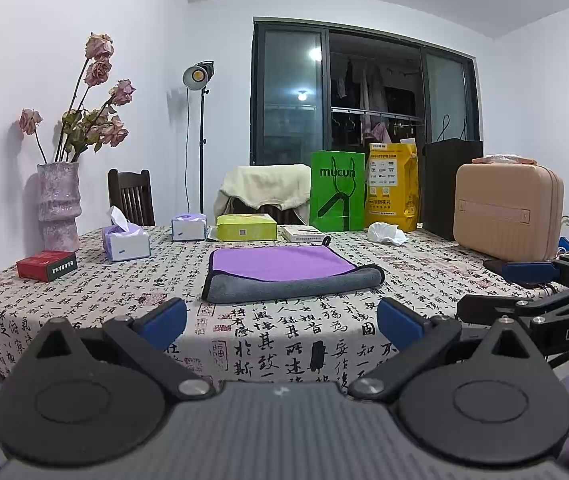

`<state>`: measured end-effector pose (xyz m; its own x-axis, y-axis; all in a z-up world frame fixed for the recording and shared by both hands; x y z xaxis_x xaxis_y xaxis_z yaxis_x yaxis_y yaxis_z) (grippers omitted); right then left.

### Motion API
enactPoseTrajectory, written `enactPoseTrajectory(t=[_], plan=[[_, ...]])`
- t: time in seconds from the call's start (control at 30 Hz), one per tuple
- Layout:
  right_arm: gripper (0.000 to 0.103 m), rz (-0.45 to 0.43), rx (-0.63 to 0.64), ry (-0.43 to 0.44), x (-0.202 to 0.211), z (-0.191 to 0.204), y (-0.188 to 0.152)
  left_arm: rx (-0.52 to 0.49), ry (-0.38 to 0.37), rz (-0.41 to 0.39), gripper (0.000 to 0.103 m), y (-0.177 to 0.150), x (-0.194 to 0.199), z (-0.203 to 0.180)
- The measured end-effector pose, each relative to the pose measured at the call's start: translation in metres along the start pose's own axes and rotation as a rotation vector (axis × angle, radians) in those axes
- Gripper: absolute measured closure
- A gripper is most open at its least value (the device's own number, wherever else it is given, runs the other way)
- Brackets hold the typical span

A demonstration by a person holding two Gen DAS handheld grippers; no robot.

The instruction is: Fold towel

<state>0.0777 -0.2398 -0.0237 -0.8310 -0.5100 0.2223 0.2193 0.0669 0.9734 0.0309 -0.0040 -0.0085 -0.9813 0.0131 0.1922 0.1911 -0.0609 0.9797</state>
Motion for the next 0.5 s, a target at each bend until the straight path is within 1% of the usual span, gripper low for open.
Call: enactPoseTrajectory(t=[0.5], plan=[[0.0,0.007,0.002,-0.008,-0.0034,-0.0028,-0.0011,-0.003,0.003,0.016,0.0,-0.004,-0.0042,0.0036]])
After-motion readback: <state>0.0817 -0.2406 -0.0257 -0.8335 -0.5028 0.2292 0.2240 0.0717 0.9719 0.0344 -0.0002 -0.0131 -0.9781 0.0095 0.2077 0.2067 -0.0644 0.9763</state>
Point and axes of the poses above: each gripper's, at about its wrist camera, not at the fingertips, and x roughly against the way its jaws point, z to its left, y to its top, the point moved 3 cm from there along -x, roughly the way its jaws point, and after that the axes turned 3 degrees about -x, right-handed, at the moved point
